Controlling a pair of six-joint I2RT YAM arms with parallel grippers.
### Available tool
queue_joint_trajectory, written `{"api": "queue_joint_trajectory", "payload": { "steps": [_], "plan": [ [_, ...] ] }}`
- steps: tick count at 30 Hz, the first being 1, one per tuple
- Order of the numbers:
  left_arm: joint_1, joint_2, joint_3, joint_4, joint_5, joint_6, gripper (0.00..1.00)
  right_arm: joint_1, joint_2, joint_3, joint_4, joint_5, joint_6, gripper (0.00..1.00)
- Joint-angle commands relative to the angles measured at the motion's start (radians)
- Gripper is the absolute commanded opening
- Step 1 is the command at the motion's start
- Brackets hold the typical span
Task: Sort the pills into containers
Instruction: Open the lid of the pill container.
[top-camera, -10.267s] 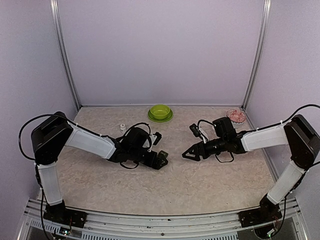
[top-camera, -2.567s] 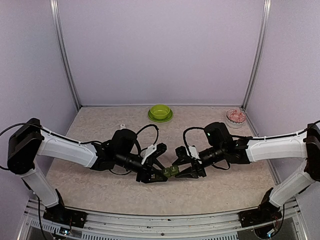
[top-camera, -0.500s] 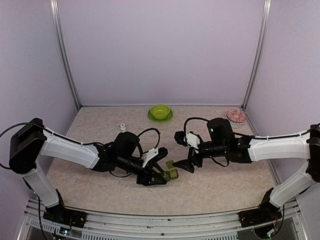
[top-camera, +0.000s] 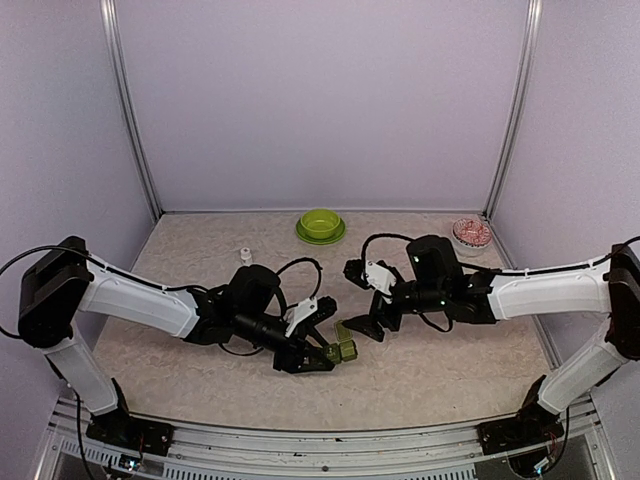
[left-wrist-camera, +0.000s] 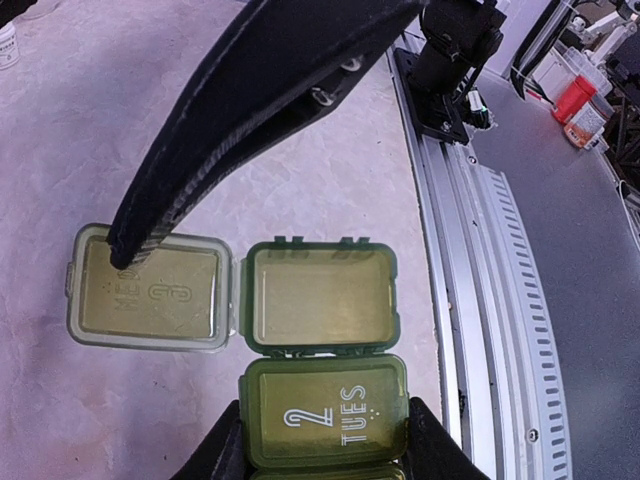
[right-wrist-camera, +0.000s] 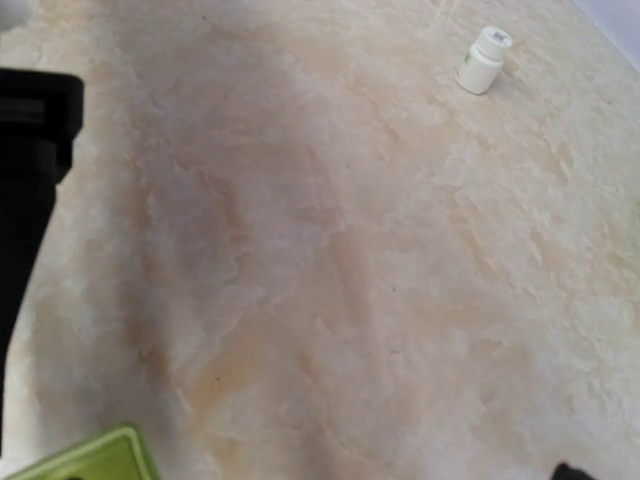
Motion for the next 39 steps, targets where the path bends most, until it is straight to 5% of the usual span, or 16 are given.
{"api": "queue_joint_trajectory", "payload": {
  "steps": [1,39],
  "plan": [
    [-0.008,0.009,0.027,-0.003,-0.005,0.018,0.37,-0.002,0.015,0.029,-0.018,0.016,0.000,1.00],
    [-0.005,-0.022,0.004,0.018,-0.059,0.017,0.37,-0.002,0.022,0.029,-0.131,-0.062,-0.062,1.00]
  ]
}}
